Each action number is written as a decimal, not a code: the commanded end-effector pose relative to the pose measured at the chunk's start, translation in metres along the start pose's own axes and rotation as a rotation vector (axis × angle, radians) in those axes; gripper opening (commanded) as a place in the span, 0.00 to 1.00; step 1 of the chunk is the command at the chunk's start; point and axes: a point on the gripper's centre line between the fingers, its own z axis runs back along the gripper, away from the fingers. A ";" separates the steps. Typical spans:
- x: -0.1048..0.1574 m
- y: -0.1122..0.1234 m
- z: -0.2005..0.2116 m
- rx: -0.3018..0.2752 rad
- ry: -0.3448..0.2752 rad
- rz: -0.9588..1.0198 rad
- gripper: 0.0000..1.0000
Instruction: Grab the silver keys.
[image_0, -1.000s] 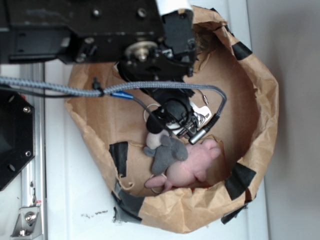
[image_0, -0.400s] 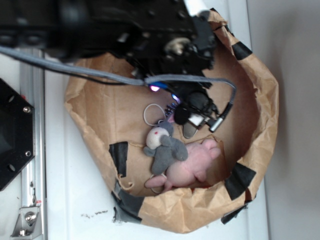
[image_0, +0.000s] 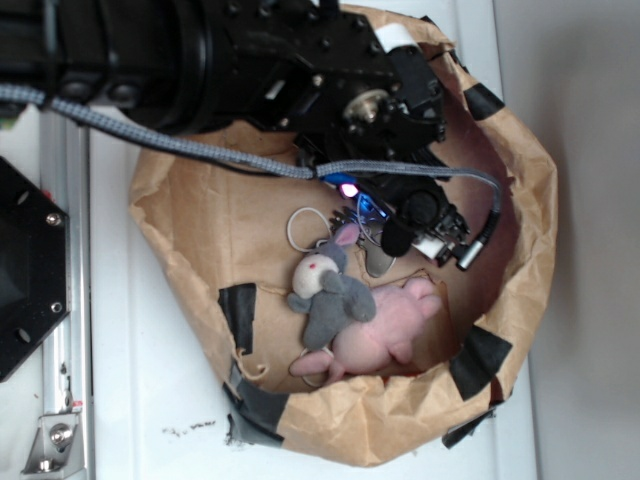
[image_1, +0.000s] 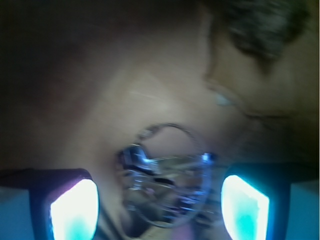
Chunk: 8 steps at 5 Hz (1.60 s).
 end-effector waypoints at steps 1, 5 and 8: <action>0.010 -0.006 -0.002 0.012 -0.119 0.019 1.00; 0.000 0.033 -0.014 0.113 -0.181 -0.087 1.00; -0.012 0.021 -0.033 0.131 -0.188 -0.093 1.00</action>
